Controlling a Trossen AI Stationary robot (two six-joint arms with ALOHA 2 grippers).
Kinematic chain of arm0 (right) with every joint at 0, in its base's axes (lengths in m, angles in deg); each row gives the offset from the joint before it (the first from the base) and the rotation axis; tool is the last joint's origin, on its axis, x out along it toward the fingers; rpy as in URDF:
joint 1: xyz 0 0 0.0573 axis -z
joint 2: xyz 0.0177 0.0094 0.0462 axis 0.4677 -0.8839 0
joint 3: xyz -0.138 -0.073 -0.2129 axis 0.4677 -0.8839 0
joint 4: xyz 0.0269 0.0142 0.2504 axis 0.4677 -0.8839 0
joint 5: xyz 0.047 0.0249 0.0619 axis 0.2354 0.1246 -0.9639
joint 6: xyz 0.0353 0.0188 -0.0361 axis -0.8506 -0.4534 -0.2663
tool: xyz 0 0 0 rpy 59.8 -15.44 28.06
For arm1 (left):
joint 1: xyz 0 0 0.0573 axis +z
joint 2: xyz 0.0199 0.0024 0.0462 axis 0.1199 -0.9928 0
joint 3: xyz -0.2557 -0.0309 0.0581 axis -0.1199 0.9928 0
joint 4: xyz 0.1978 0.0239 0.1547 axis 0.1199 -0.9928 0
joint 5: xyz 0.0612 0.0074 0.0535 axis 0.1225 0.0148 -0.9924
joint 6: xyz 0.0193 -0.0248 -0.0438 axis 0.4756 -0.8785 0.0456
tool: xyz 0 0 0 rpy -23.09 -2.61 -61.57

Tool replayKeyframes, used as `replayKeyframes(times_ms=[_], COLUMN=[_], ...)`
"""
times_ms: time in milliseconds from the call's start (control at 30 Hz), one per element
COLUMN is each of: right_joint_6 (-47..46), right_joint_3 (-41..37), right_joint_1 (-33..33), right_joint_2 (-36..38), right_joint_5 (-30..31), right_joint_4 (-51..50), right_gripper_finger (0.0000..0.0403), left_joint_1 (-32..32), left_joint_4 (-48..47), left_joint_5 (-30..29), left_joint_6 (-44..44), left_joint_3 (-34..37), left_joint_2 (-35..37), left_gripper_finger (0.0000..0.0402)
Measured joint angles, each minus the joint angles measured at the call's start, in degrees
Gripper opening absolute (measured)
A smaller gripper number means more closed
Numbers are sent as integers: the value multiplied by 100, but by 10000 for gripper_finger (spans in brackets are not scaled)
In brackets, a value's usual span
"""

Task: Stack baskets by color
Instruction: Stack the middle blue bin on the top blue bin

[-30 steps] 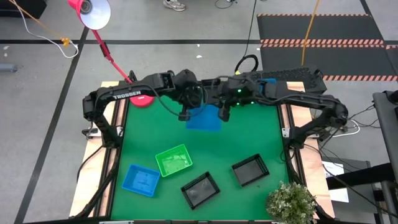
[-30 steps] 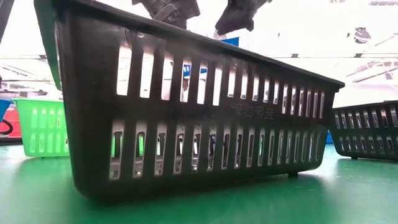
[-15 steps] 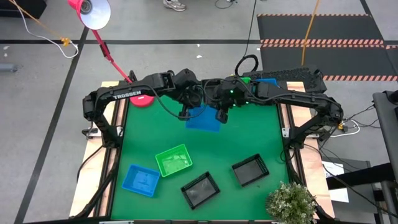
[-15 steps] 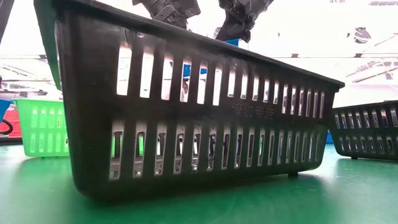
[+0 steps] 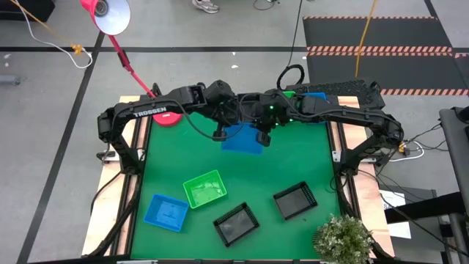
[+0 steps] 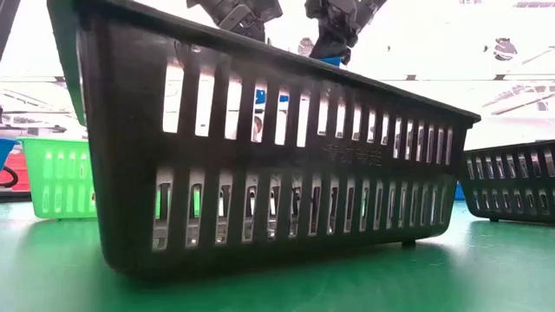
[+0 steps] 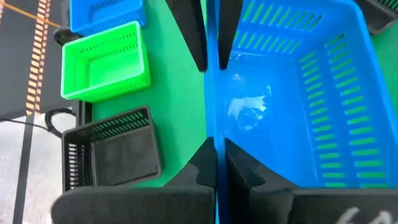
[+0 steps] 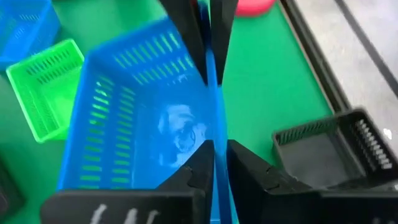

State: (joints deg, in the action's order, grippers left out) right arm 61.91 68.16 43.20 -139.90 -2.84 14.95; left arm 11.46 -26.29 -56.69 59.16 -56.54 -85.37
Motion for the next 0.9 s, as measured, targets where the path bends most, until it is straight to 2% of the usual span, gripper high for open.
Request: replayKeyframes(times_ms=[200, 367, 467, 567, 767, 900], right_joint_6=[-147, -207, -341, -446, -688, -764], right_joint_3=[0, 0, 0, -1, -2, -9], right_joint_1=[0, 2, 4, 5, 162, 432], right_joint_2=[-24, -24, -24, -24, -24, 67], right_joint_5=[0, 0, -2, 47, 286, 273], right_joint_4=[108, 73, 65, 15, -122, -201], right_gripper_finger=[45, 10, 8, 5, 3, 3], left_joint_1=[-2, -2, 0, 0, 35, 189], left_joint_4=[33, 32, 39, 46, 190, 14], left_joint_5=[39, 37, 34, -44, -1102, -1577], left_joint_6=[22, -195, -439, -553, -1066, -1472], left_joint_3=[0, 0, 0, 0, 0, 0], left_joint_2=[0, 0, 0, 38, 457, 814], left_gripper_finger=[21, 9, 19, 66, 202, 258])
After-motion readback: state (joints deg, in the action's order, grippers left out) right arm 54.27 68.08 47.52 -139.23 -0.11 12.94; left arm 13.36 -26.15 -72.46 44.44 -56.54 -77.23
